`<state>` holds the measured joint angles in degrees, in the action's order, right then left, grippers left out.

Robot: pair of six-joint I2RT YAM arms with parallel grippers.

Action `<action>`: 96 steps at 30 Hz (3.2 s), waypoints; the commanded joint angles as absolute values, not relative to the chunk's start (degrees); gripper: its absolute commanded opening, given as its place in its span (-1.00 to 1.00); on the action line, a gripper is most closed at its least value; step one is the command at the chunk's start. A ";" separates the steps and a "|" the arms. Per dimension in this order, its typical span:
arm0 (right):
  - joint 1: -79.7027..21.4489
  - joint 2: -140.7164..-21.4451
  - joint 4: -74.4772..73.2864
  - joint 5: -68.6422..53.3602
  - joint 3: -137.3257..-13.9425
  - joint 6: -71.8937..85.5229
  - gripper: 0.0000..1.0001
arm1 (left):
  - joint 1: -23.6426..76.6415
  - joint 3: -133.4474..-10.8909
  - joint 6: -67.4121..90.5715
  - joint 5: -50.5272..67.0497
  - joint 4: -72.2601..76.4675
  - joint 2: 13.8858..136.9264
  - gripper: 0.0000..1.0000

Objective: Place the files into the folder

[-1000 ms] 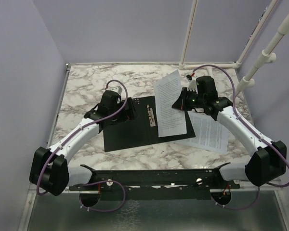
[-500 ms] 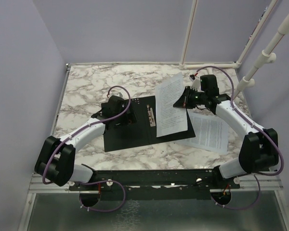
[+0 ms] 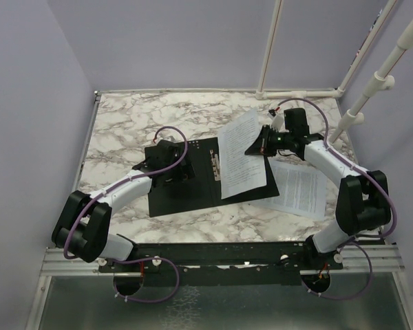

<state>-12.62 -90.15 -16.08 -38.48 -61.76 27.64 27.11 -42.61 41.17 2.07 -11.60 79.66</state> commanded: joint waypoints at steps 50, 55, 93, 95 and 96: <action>-16.68 -104.05 -29.69 -27.66 -73.48 12.38 -0.99 | 27.33 -39.30 41.09 3.65 -7.61 78.51 0.98; -16.88 -104.14 -29.79 -27.13 -73.40 12.69 -0.99 | 27.33 -39.16 41.13 3.71 -7.54 78.45 0.98; -16.96 -102.46 -31.95 -12.52 -73.28 14.78 0.06 | 27.51 -38.85 41.06 3.40 -7.50 77.81 0.98; -16.97 -102.11 -31.91 -10.66 -73.06 15.12 0.13 | 27.52 -38.86 41.05 3.37 -7.54 77.72 0.98; -16.94 -101.98 -32.03 -9.62 -72.97 15.30 0.16 | 27.59 -38.90 41.04 3.29 -7.48 77.70 0.98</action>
<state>-16.56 -102.98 -30.11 -15.25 -72.99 14.48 27.14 -39.59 41.15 2.79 -8.16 78.98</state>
